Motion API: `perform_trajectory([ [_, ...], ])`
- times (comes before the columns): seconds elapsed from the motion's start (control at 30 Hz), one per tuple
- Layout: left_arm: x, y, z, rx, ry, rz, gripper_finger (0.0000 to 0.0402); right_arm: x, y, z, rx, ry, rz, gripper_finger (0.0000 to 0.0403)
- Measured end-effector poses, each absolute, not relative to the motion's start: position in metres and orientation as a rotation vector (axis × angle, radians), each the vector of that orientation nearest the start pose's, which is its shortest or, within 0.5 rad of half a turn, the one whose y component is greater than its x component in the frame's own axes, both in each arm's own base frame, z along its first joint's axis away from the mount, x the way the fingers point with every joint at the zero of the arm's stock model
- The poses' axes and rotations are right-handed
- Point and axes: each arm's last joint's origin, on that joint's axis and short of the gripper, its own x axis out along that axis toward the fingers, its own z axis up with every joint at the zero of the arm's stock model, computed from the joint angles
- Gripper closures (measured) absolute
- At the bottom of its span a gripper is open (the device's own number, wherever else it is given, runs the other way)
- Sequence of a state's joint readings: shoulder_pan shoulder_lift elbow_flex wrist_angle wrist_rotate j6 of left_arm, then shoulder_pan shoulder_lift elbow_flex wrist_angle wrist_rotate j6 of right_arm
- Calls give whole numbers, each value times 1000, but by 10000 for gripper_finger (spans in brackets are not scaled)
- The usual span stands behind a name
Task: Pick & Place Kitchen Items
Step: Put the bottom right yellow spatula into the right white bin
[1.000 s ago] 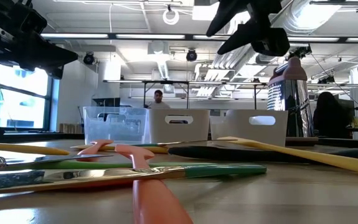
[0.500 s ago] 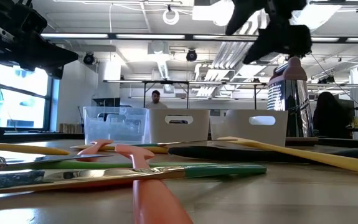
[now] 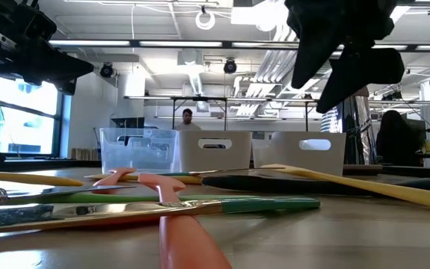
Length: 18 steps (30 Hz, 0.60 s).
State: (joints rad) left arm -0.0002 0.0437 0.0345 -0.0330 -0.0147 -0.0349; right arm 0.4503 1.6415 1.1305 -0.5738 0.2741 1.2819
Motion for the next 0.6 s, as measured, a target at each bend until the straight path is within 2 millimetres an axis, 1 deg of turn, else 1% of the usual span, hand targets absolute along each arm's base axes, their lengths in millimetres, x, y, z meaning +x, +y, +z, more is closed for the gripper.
perform_trajectory([
  [0.2,98,0,169,-32,42,16,401,304,140,219,857,920,-388,149],
  [0.33,98,0,169,-31,41,16,401,308,135,221,858,894,-376,149],
  [0.5,98,0,169,-19,37,18,401,309,135,222,763,885,-322,149],
  [0.6,98,0,169,14,38,17,401,306,132,219,718,930,-345,149],
])
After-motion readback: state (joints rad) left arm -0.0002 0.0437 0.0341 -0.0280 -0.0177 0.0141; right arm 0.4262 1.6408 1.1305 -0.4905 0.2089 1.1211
